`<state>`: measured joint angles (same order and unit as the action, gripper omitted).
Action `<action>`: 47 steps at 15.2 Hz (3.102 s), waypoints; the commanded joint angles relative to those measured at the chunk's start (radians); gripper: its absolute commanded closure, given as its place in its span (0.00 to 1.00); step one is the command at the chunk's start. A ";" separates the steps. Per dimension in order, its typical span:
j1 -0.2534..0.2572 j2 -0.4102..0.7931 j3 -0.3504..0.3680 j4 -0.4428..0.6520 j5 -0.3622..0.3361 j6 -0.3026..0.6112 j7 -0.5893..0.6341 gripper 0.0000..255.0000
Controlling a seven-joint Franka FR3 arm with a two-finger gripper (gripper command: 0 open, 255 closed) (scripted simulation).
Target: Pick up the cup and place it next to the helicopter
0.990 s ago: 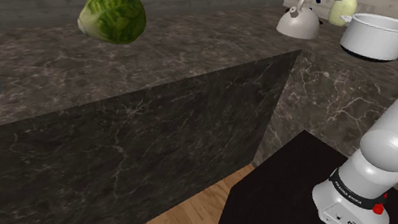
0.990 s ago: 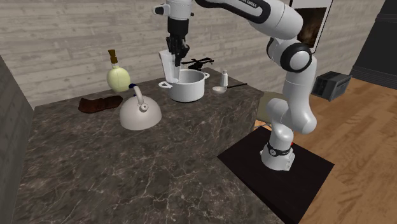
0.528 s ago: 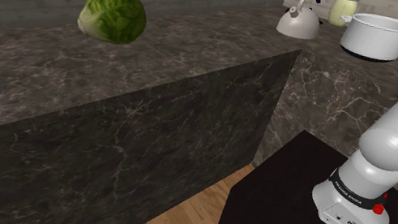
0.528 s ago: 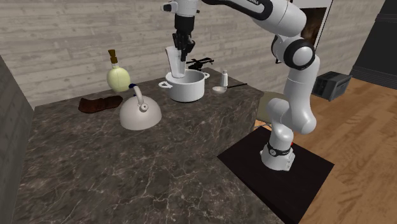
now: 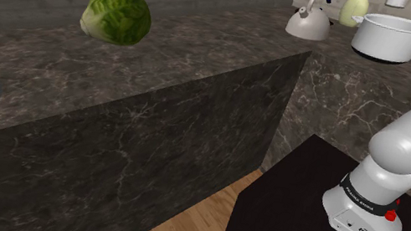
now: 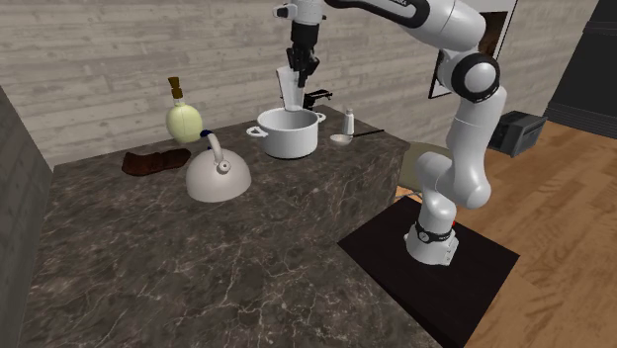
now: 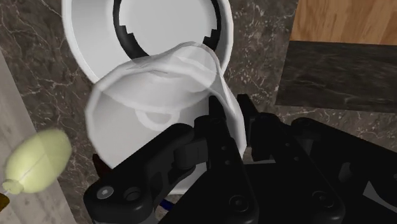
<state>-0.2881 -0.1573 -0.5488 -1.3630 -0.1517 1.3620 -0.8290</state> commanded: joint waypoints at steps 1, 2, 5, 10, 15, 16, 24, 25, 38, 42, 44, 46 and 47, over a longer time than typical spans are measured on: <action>-0.016 -0.034 -0.018 -0.033 -0.016 0.008 -0.038 1.00; -0.024 -0.045 -0.030 -0.043 -0.022 0.011 -0.058 1.00; -0.047 -0.071 -0.070 -0.064 -0.035 0.019 -0.122 1.00; -0.085 -0.088 -0.151 -0.071 -0.043 0.030 -0.242 1.00; -0.118 -0.066 -0.259 -0.045 -0.026 0.040 -0.380 1.00; -0.124 -0.056 -0.285 -0.035 -0.018 0.042 -0.411 1.00; -0.204 0.153 -0.576 0.099 0.192 0.040 -0.731 1.00; -0.239 0.207 -0.615 0.126 0.252 0.032 -0.787 1.00; -0.541 0.430 -0.647 0.161 0.501 0.070 -1.050 1.00; -0.458 0.377 -0.668 0.052 0.444 0.151 -1.031 1.00; -0.423 0.351 -0.676 0.003 0.417 0.189 -1.021 1.00; -0.392 0.327 -0.683 -0.043 0.393 0.225 -1.010 1.00; -0.378 0.315 -0.685 -0.065 0.380 0.243 -1.004 1.00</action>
<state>-0.6914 0.1805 -1.2286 -1.3951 0.2516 1.5797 -1.8430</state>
